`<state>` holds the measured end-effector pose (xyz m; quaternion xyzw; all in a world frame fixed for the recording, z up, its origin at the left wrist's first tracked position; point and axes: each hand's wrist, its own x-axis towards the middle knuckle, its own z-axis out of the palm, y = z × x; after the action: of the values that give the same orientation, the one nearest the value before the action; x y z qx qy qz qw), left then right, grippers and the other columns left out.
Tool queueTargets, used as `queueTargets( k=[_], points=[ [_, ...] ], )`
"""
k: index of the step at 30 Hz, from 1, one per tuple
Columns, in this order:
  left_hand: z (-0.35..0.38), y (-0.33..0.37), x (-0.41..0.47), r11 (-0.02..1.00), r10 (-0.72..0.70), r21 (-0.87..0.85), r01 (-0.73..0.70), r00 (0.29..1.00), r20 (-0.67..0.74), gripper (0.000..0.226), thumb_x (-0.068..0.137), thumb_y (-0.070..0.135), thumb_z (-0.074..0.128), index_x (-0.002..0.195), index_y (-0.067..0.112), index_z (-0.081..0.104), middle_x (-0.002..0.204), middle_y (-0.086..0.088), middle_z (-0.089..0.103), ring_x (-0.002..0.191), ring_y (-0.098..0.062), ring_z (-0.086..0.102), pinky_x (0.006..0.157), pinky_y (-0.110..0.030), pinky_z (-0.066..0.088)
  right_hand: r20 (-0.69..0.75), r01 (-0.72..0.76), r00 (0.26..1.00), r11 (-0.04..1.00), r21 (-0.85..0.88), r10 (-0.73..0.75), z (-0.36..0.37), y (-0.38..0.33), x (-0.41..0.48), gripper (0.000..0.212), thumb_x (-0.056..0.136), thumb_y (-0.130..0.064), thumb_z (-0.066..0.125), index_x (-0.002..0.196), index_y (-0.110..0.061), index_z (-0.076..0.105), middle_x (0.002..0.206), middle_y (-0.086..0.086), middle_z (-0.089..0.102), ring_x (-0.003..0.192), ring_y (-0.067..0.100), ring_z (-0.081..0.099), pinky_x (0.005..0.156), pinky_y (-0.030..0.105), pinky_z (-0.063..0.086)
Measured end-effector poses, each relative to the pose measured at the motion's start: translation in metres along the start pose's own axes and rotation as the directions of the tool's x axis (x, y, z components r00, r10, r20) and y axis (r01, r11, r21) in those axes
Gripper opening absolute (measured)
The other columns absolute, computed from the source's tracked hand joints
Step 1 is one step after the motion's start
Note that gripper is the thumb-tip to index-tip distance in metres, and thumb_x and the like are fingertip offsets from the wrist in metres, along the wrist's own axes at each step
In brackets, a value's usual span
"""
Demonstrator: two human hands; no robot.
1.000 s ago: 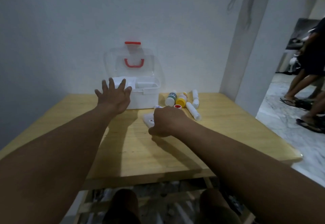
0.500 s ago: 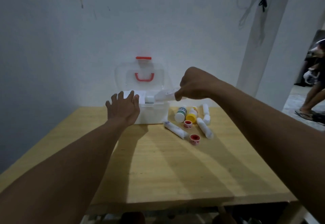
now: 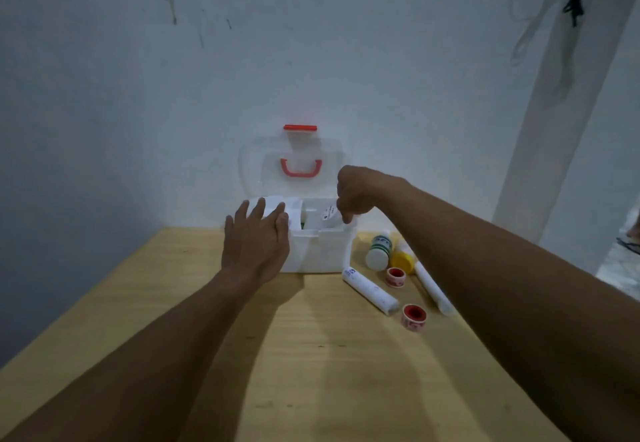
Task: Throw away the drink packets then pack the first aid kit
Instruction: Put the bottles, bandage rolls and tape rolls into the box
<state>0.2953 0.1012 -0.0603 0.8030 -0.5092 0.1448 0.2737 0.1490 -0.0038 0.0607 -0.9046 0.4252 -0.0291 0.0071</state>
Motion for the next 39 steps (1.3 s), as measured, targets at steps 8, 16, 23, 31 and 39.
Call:
queueTargets(
  k=[8, 16, 23, 31, 39],
  points=[
    [-0.001, 0.000, 0.000, 1.000, 0.013, -0.016, -0.013, 1.000, -0.020, 0.060, 0.097, 0.047, 0.009, 0.146, 0.033, 0.041, 0.157, -0.006, 0.034, 0.147, -0.029, 0.020, 0.118, -0.055, 0.017, 0.101, -0.003, 0.995, 1.000, 0.020, 0.001, 0.021, -0.018, 0.031, 0.042, 0.075, -0.021, 0.085, 0.105, -0.001, 0.064, 0.079, 0.005, 0.060, 0.066, 0.016, 0.058, 0.075, 0.033, 0.054],
    [-0.003, -0.003, 0.005, 0.999, 0.008, -0.046, -0.008, 1.000, 0.018, 0.062, 0.094, 0.049, 0.013, 0.145, 0.031, 0.044, 0.157, -0.005, 0.033, 0.148, -0.025, 0.018, 0.119, -0.052, 0.015, 0.103, -0.136, 0.988, 0.953, 0.270, 0.112, 0.029, -0.019, 0.035, 0.033, 0.098, -0.012, 0.051, 0.126, 0.004, 0.049, 0.108, 0.016, 0.054, 0.093, 0.033, 0.068, 0.087, 0.039, 0.059],
    [-0.001, -0.003, 0.004, 1.000, 0.011, -0.026, -0.010, 1.000, 0.011, 0.062, 0.095, 0.048, 0.011, 0.143, 0.031, 0.047, 0.156, -0.005, 0.036, 0.148, -0.026, 0.019, 0.119, -0.054, 0.016, 0.158, -0.208, 0.976, 0.840, 0.501, 0.148, 0.039, -0.026, 0.039, 0.018, 0.100, -0.013, 0.042, 0.102, 0.000, 0.054, 0.107, 0.021, 0.061, 0.093, 0.033, 0.067, 0.089, 0.039, 0.058],
    [0.001, -0.004, 0.005, 1.000, 0.005, 0.004, -0.005, 1.000, 0.011, 0.060, 0.096, 0.047, 0.013, 0.143, 0.031, 0.046, 0.155, -0.005, 0.037, 0.147, -0.027, 0.021, 0.118, -0.056, 0.015, 0.225, -0.259, 0.964, 0.699, 0.667, 0.143, 0.036, -0.024, 0.041, 0.029, 0.096, -0.004, 0.034, 0.111, 0.008, 0.055, 0.113, 0.032, 0.064, 0.103, 0.038, 0.070, 0.093, 0.046, 0.057],
    [-0.007, 0.002, 0.003, 0.997, -0.003, 0.077, 0.000, 0.999, 0.033, 0.055, 0.100, 0.045, 0.014, 0.148, 0.030, 0.037, 0.158, -0.007, 0.031, 0.150, -0.029, 0.009, 0.118, -0.060, 0.003, 0.069, -0.140, 0.989, 0.680, 0.720, 0.131, 0.004, 0.002, 0.012, 0.025, 0.097, -0.009, 0.049, 0.110, 0.009, 0.062, 0.106, 0.027, 0.068, 0.093, 0.032, 0.071, 0.083, 0.039, 0.061]
  ],
)
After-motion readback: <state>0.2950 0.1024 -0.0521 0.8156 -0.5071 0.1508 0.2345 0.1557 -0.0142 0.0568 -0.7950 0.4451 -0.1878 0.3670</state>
